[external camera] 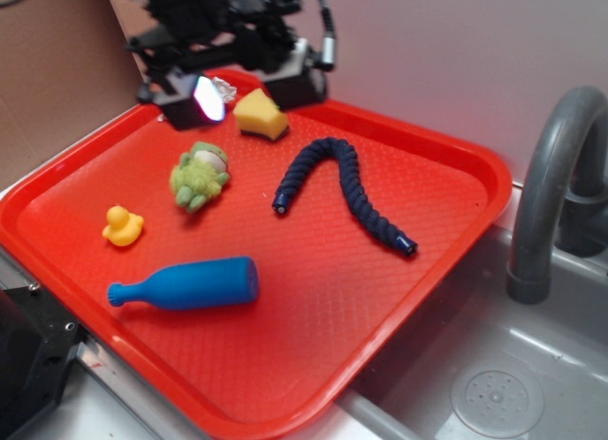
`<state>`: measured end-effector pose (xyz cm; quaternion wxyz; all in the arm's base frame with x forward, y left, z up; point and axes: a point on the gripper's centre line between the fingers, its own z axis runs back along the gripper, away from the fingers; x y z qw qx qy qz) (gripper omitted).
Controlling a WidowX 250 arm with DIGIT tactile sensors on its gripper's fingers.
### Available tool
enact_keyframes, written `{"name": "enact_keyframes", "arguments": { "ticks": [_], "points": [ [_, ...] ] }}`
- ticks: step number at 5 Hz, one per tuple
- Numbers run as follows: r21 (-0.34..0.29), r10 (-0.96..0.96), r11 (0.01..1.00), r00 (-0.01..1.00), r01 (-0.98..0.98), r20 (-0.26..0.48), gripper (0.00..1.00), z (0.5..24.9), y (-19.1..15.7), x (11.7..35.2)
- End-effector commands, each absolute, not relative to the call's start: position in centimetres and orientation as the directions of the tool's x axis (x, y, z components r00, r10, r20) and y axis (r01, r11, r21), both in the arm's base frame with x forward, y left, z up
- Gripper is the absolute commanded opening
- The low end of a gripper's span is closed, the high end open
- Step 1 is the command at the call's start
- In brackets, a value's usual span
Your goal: Grab the blue rope.
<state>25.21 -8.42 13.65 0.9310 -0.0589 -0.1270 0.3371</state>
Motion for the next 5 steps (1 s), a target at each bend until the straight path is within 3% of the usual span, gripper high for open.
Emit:
{"name": "enact_keyframes", "arguments": {
  "ticks": [1, 3, 5],
  "points": [
    [-0.224, 0.729, 0.684, 0.653, -0.694, 0.205, 1.0, 11.6, -7.8, 29.5],
    [-0.226, 0.76, 0.65, 0.62, -0.725, 0.195, 1.0, 8.2, -7.9, 31.7],
    [-0.218, 0.757, 0.653, 0.636, -0.726, 0.149, 1.0, 5.1, -8.4, 31.4]
  ]
}}
